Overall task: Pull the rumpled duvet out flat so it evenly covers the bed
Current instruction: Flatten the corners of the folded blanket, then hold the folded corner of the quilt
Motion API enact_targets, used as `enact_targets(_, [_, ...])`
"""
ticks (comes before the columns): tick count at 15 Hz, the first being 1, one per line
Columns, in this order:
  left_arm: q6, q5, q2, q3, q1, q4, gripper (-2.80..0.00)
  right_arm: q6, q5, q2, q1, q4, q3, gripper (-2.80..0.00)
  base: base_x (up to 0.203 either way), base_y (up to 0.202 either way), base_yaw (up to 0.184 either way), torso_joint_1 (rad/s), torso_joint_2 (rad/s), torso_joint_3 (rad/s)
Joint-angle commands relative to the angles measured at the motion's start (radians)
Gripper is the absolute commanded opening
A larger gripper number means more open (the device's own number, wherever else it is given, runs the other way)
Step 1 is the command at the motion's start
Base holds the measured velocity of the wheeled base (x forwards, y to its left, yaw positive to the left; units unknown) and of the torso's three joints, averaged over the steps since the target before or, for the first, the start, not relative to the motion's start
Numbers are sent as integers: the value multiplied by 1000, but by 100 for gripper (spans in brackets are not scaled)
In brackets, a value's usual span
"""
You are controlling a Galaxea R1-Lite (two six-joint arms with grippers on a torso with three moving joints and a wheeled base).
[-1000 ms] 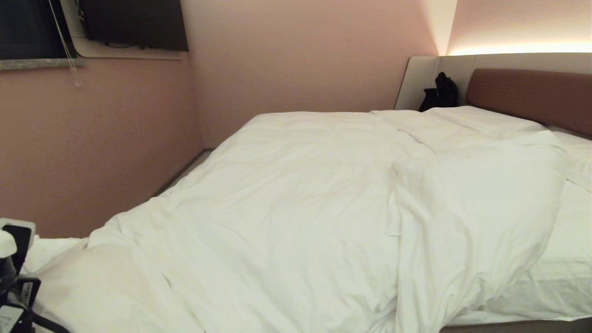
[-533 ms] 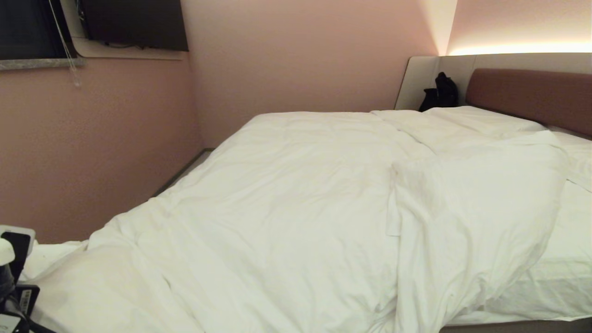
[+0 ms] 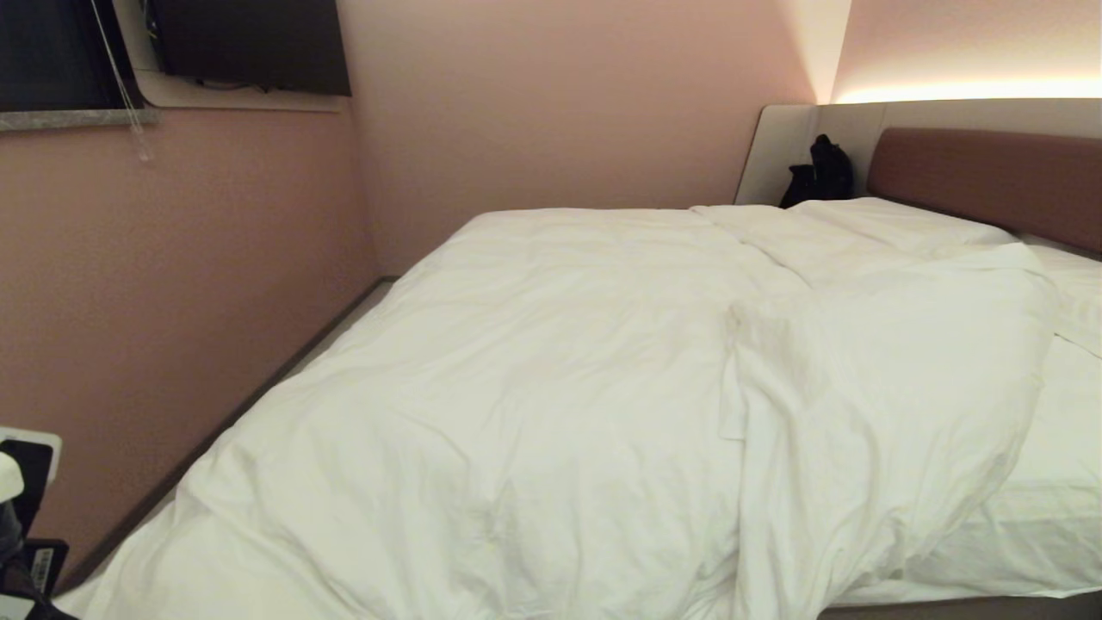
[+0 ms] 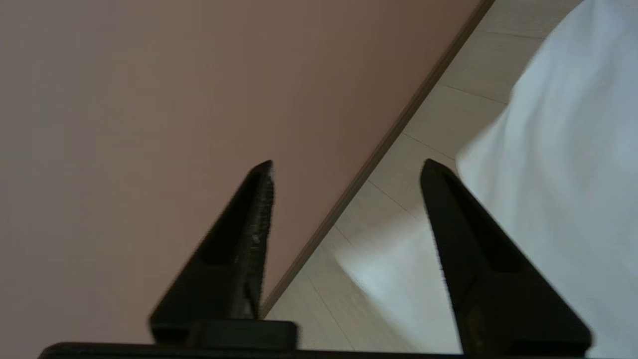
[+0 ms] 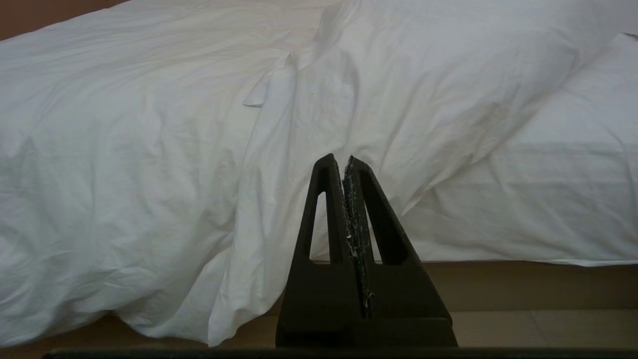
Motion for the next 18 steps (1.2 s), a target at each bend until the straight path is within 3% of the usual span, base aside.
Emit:
enact_targets(1, [5,4,-9,2,1,-5,0,0,0,0,0,0,0,-280,0,0,0,0,0,0])
enact_targets(9, [1,-19,-47,-29,-1,-4,0,0,0,0,0,0,0,-280,0,0,0,0,0,0])
enact_targets(11, [-4,-95,-92,-52,-1,-7,0,0,0,0,0,0,0,-280,0,0,0,0,0,0])
enact_targets(14, [-47,-272,-204,-109,-2,-8,0,0,0,0,0,0,0,-280,0,0,0,0,0,0])
enact_targets(18, [-247,-561,-382,-198,-6,-3,0,0,0,0,0,0,0,-280,0,0,0,0,0,0])
